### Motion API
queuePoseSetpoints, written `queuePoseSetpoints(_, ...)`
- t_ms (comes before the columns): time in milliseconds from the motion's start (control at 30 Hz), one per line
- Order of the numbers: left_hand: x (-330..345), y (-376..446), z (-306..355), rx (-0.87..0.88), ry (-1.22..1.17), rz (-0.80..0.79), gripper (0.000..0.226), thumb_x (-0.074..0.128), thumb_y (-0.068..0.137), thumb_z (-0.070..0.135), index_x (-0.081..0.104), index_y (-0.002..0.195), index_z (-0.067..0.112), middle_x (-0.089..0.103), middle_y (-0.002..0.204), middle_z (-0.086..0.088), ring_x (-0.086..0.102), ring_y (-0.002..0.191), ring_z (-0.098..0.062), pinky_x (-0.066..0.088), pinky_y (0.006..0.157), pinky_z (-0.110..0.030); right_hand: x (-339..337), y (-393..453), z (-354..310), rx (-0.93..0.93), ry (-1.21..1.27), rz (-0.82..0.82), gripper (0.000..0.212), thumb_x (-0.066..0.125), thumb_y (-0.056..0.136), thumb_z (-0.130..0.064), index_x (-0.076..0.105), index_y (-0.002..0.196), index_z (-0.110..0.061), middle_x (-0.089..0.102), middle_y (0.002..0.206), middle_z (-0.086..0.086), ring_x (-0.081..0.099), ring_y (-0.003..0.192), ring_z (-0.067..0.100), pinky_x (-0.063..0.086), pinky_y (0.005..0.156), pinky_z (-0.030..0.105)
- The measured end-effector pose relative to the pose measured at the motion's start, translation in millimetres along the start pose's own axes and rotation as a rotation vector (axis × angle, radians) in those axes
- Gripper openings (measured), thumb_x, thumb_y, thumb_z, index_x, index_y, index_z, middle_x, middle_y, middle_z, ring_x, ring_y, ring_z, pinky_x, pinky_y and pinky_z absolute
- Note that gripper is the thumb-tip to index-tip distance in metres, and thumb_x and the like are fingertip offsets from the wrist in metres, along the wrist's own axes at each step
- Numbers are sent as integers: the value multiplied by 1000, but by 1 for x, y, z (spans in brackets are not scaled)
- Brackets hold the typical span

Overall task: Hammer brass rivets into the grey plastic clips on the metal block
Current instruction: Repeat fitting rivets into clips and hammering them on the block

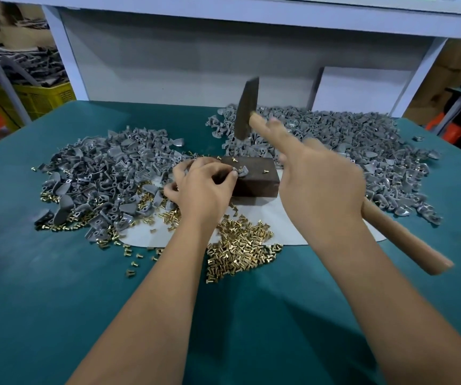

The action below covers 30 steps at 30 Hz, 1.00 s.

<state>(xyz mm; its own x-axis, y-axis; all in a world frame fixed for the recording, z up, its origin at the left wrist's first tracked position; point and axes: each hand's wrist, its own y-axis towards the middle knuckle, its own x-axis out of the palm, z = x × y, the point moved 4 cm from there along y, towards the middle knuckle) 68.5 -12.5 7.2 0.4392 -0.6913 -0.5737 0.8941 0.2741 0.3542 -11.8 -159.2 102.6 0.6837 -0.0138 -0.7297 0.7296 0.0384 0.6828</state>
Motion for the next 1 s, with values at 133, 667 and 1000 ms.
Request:
queuePoseSetpoints(133,0,-2,1,46,7,34,14,61,88,50,70,86,40,58,122,24,23,132,-13,12,103,-46,-1,-10,-1,-41,48,106,67,69,75,-4,54,135,-30,54,67,5,37,49,23,19,47,21)
queuePoseSetpoints(667,0,-1,4,49,22,111,11,70,84,45,75,82,35,65,112,22,28,130,-15,11,96,-38,26,-18,-2,-29,-111,-155,70,58,85,-10,33,146,-36,57,81,5,46,59,26,27,50,30)
queuePoseSetpoints(1000,0,-2,4,69,42,108,12,68,85,45,74,84,36,64,114,20,29,131,-17,11,99,-44,22,-11,1,-23,-70,-141,67,51,92,-15,24,147,-43,58,88,4,44,61,25,22,47,27)
